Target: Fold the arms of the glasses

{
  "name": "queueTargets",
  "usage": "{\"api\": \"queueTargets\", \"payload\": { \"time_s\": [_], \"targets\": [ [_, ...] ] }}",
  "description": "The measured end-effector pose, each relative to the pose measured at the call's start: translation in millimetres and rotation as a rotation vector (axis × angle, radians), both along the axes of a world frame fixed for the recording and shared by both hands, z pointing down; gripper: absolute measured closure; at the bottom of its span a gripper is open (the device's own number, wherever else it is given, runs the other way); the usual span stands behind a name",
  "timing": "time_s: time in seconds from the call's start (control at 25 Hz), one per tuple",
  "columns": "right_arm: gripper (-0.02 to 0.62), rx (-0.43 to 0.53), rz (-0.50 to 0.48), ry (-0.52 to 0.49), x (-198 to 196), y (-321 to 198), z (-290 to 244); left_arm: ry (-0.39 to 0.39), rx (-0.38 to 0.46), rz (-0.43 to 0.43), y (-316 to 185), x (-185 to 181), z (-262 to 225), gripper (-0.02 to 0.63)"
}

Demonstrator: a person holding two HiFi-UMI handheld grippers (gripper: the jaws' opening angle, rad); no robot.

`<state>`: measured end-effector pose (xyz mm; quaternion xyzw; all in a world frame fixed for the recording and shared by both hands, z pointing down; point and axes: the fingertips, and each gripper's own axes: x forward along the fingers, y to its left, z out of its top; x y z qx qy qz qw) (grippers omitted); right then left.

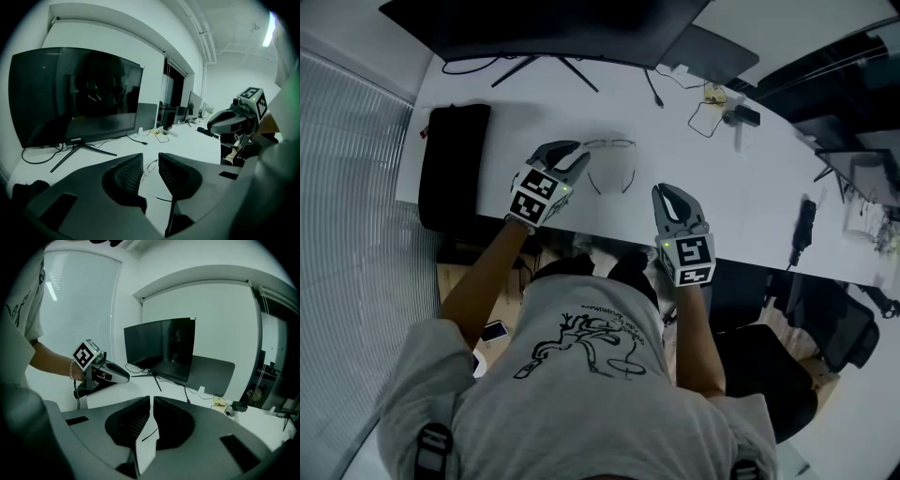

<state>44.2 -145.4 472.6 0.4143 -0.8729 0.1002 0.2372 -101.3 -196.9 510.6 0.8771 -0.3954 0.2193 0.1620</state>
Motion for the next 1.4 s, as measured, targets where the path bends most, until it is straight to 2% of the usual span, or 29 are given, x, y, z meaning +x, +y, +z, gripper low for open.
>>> {"api": "queueTargets", "payload": {
  "time_s": [0.48, 0.88, 1.08, 1.4],
  "targets": [
    [0.563, -0.054, -0.011, 0.069, 2.2, -20.2, 82.9, -0.123, -0.081, 0.061, -36.1, 7.4, 89.5, 0.468],
    [0.561, -0.168, 0.014, 0.062, 9.4, -32.8, 150.1, -0.137, -0.17, 0.09, -53.6, 16.2, 130.2, 0.462],
    [0.561, -0.223, 0.037, 0.041, 13.2, -35.9, 175.0, -0.168, -0.198, 0.081, -54.8, 13.0, 143.6, 0.462],
    [0.561, -0.28, 0.036, 0.028, 12.2, -33.6, 199.0, -0.169, -0.229, 0.07, -54.4, 16.2, 153.6, 0.479]
  ]
}}
